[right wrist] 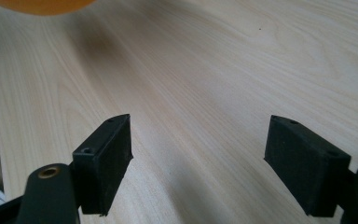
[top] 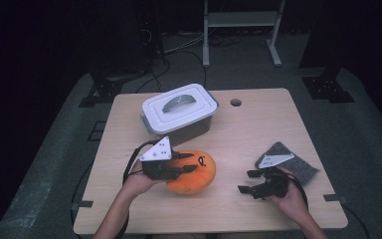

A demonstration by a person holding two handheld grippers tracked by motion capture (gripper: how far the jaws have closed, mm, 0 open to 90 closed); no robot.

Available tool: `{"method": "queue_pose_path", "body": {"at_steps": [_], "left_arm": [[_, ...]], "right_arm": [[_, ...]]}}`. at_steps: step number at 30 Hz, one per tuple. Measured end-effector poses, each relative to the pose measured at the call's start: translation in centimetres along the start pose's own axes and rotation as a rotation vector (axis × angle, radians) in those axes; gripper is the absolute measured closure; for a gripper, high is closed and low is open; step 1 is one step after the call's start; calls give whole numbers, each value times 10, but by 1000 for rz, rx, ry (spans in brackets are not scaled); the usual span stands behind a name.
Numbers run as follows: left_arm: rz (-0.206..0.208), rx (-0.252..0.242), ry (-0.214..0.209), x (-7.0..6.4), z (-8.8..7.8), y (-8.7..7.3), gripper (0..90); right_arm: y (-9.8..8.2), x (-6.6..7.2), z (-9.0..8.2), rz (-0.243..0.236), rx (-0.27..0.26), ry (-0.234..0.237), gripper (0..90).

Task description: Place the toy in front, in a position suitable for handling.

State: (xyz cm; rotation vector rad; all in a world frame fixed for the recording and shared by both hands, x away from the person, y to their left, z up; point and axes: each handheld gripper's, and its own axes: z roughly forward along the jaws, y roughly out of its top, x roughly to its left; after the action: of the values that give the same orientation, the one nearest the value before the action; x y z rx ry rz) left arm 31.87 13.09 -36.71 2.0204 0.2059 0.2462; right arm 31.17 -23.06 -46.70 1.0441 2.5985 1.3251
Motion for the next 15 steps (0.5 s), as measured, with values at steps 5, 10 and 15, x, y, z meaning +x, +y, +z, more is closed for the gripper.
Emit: {"method": "queue_pose_path", "body": {"at_steps": [5, 10, 15], "left_arm": [[14, 7, -27, -1, 15, 4, 633], [14, 11, -58, -1, 33, 6, 632], [25, 23, -85, -3, 45, 6, 631]], "right_arm": [[0, 0, -2, 2, -5, -1, 217], [0, 0, -3, 2, -8, -1, 217], [0, 0, -4, 2, -12, -3, 217]]}}
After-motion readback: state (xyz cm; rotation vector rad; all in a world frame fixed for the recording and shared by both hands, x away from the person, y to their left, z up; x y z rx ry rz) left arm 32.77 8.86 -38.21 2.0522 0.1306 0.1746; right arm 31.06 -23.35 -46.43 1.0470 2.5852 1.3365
